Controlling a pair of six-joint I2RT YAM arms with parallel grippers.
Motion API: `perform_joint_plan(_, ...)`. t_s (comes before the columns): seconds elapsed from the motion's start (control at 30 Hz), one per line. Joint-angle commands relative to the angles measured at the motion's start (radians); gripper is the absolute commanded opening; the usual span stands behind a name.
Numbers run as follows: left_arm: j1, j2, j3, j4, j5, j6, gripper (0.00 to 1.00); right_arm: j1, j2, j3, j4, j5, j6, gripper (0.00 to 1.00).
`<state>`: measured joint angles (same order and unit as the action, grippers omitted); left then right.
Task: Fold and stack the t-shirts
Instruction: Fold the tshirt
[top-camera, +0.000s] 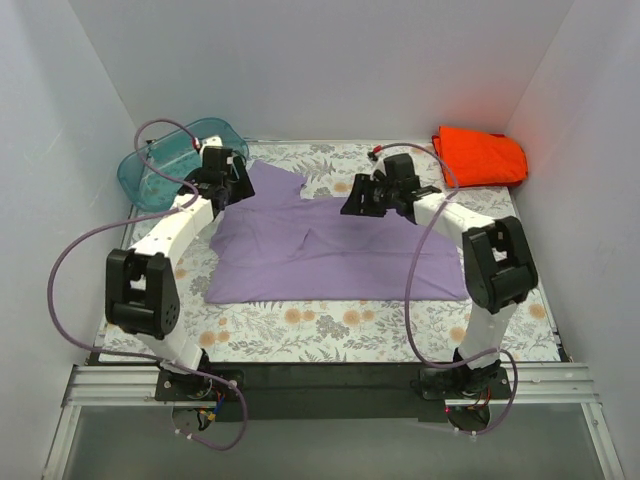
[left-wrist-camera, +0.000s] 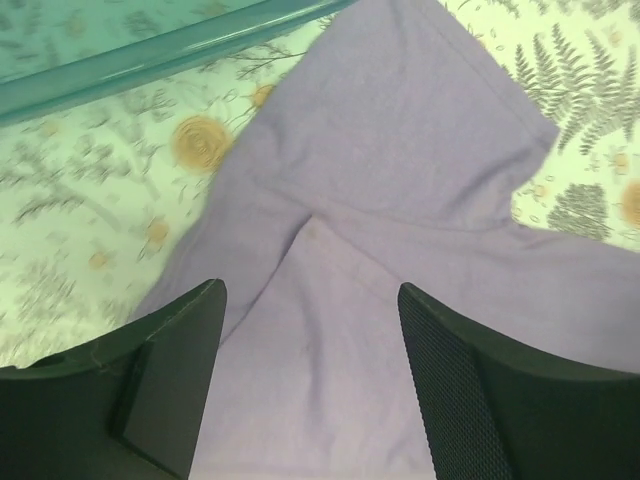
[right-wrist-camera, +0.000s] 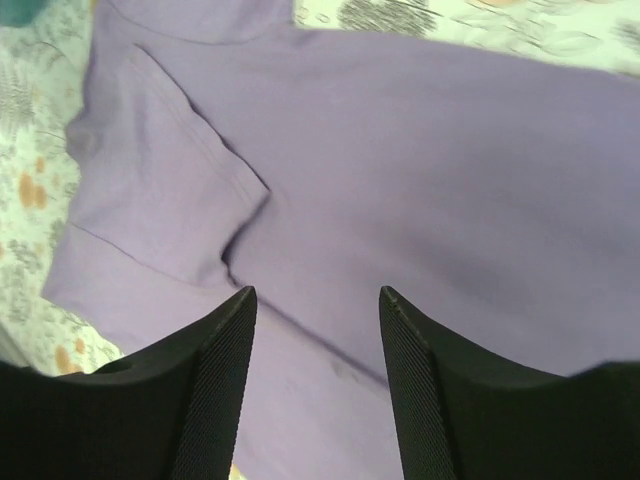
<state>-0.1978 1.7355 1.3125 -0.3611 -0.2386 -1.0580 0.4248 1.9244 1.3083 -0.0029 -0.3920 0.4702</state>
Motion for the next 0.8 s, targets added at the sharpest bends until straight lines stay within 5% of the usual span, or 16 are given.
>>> perform_joint_plan(0.0,0.008,-0.180,-0.091,-0.103,-0.065,-0.082,0.69,-0.023,-0.152,-0.085,-0.205,0.166,-0.154,0.60)
perform_joint_plan(0.13,0.008,-0.284,-0.220,-0.261,-0.045,-0.184,0.72,-0.082,-0.307,-0.207,-0.340,0.263,-0.220,0.62)
perform_joint_plan(0.37,0.006,-0.430,-0.446,-0.282,0.070,-0.270,0.69,-0.181,-0.499,-0.417,-0.385,0.370,-0.265,0.63)
perform_joint_plan(0.77,0.008,-0.381,-0.602,-0.392,0.145,-0.407,0.54,-0.363,-0.556,-0.696,-0.419,0.259,-0.163,0.62)
